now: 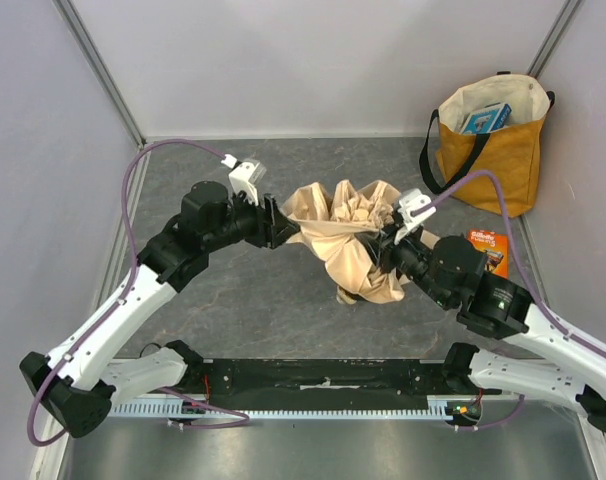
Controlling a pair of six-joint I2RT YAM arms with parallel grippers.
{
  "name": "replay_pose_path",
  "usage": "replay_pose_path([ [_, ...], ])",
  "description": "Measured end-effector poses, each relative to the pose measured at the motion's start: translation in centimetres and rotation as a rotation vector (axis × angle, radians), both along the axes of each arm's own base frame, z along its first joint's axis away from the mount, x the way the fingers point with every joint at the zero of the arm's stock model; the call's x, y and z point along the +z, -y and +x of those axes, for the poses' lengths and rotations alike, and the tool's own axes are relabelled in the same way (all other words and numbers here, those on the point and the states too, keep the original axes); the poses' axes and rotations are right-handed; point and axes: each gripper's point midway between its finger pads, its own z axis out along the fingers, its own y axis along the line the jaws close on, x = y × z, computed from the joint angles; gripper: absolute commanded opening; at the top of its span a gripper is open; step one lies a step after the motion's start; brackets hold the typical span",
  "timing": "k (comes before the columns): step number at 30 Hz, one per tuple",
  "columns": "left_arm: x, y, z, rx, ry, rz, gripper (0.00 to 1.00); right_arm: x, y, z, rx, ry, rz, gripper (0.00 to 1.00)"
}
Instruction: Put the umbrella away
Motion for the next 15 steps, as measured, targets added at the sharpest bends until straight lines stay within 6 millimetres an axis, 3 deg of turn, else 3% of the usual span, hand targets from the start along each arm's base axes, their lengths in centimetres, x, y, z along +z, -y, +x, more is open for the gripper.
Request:
replay_pose_path([
  [5, 0.0, -1.2, 1.9, 0.119, 0.017, 0.033, 0.78, 2.2, 0.3, 3.5, -0.169, 0.048, -0.085, 0.0],
  [8, 0.4, -3.7, 2.2, 0.242, 0.06, 0.033, 0.79, 3.3, -0.2, 7.5, -0.308, 0.093, -0.213, 0.0],
  [12, 1.1, -7.7, 0.0, 0.364, 0.131, -0.029, 0.79, 4.7, 0.2, 13.2, -0.464, 0.181, -0.415, 0.0],
  [15, 2.8, -9.8, -2.0, 0.411, 0.193, -0.115, 0.79, 5.5, 0.8, 17.1, -0.561, 0.266, -0.589, 0.0],
])
